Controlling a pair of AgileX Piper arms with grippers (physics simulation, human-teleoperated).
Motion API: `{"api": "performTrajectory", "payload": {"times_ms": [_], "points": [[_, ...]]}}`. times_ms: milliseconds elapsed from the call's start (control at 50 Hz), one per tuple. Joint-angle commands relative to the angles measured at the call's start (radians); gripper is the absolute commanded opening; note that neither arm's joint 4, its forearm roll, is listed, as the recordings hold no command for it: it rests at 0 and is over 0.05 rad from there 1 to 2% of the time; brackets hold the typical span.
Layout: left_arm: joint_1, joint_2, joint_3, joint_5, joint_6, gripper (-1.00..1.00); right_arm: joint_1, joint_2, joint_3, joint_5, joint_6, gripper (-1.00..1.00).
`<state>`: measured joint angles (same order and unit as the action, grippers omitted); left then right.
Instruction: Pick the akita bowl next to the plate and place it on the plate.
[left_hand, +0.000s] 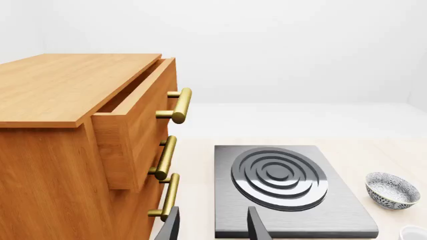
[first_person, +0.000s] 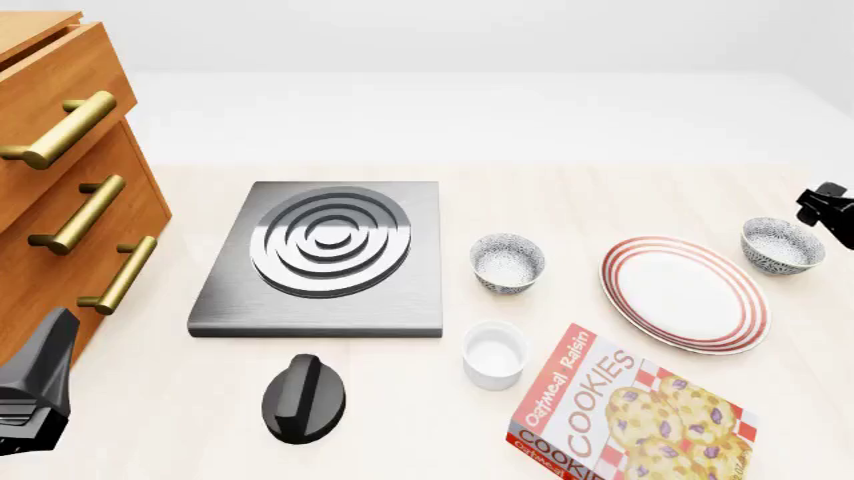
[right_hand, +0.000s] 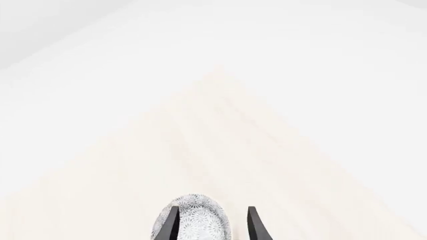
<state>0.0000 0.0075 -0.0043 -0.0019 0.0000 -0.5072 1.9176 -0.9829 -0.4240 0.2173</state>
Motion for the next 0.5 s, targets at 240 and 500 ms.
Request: {"api": "performTrajectory", "payload": {"times_ms": [240,500], "points": [[0.000,0.000,0.000,0.000,0.000,1.00,0.007,0.072,-0.054,0.057,0.086,1.00],[0.000,0.000,0.000,0.000,0.000,1.00,0.004,0.138,-0.102,0.092,0.145,1.00]]}}
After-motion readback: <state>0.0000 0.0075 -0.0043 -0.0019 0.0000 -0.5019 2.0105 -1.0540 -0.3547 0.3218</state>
